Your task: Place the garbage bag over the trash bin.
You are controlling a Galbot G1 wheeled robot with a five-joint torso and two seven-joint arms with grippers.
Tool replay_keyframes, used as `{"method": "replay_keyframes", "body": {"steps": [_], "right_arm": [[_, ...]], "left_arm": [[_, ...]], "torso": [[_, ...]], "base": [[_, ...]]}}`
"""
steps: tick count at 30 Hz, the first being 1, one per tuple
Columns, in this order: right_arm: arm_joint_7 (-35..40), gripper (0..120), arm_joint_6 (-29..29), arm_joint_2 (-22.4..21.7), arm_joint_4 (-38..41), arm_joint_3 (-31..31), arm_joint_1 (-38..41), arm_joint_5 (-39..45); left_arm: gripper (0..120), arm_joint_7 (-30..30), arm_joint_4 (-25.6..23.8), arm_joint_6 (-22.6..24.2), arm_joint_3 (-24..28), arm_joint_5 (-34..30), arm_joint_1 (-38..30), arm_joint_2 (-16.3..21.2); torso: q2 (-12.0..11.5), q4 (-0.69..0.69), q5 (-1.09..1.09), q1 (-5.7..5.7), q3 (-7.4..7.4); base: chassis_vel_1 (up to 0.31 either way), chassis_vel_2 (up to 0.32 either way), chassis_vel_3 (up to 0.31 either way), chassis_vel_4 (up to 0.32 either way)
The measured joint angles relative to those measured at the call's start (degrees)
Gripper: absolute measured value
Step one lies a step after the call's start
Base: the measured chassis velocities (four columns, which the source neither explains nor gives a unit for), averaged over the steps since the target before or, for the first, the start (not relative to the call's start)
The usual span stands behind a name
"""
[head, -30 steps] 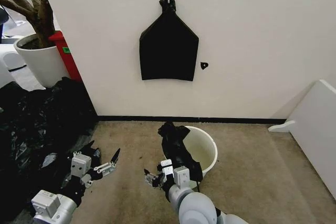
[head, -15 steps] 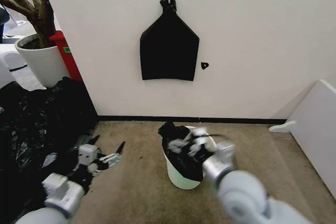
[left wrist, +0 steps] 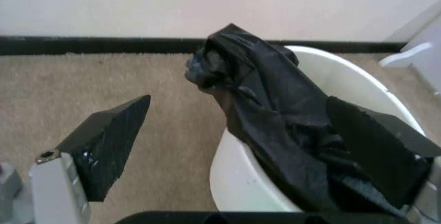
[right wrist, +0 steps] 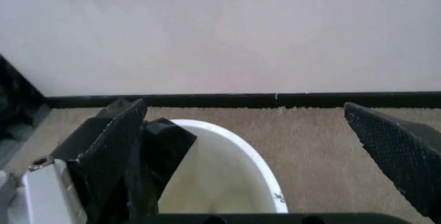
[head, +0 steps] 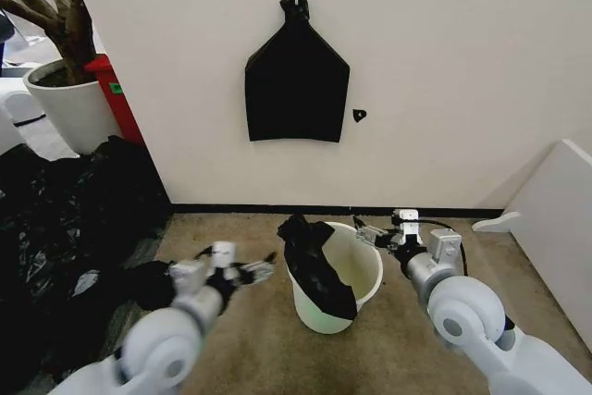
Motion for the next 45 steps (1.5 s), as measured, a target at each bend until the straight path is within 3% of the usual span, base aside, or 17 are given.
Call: {"method": "replay_keyframes", "body": {"steps": [9, 13, 18, 29, 35, 40, 45], "right_arm": [[0.56, 100, 0.55, 1.82, -0.47, 0.47, -2.38, -0.76], [0.56, 100, 0.93, 2.15, -0.72, 0.59, -2.68, -1.03], [0.56, 100, 1.21, 2.54, -0.79, 0.59, -2.74, -1.12], [0.61, 100, 1.33, 2.84, -1.0, 0.49, -3.09, -1.33], [1.1, 100, 1.71, 2.68, -0.88, 0.82, -3.92, -1.3], [1.18, 100, 1.92, 2.58, -0.31, 1.93, -5.62, -1.41], [1.21, 100, 1.92, 2.27, 1.08, 2.76, -7.16, -1.41]], "left_arm": [[100, -10.13, 4.47, 6.48, 7.9, -4.89, -7.72, -5.23], [100, -15.27, 5.0, 10.38, 9.88, -7.68, -8.81, -5.35], [100, -18.8, 4.9, 11.92, 8.98, -9.65, -8.73, -3.66], [100, -18.79, 5.4, 12.37, 6.4, -8.81, -6.27, -1.83], [100, -12.69, 11.06, 10.31, 7.11, -0.36, -4.13, -4.63], [100, -10.97, 13.68, 8.33, 8.41, 3.78, -3.57, -7.27], [100, -13.61, 10.39, 8.73, 7.59, 2.44, -1.14, -6.02]], "torso": [[0.0, 0.0, 0.0, 0.0, 0.0], [0.0, 0.01, 0.0, 0.0, -0.01], [0.0, 0.02, -0.01, 0.0, -0.01], [0.0, 0.02, -0.01, 0.0, -0.01], [0.0, 0.01, -0.01, 0.0, -0.01], [0.0, 0.0, -0.01, 0.0, -0.01], [0.0, -0.01, -0.01, 0.0, -0.01]], "base": [[0.0, 0.0, 0.0, 0.0], [0.0, 0.0, 0.0, 0.0], [0.0, 0.0, 0.0, 0.0], [0.0, 0.0, 0.0, 0.0], [0.0, 0.0, 0.0, 0.0], [0.0, 0.0, 0.0, 0.0], [0.0, 0.0, 0.0, 0.0]]}}
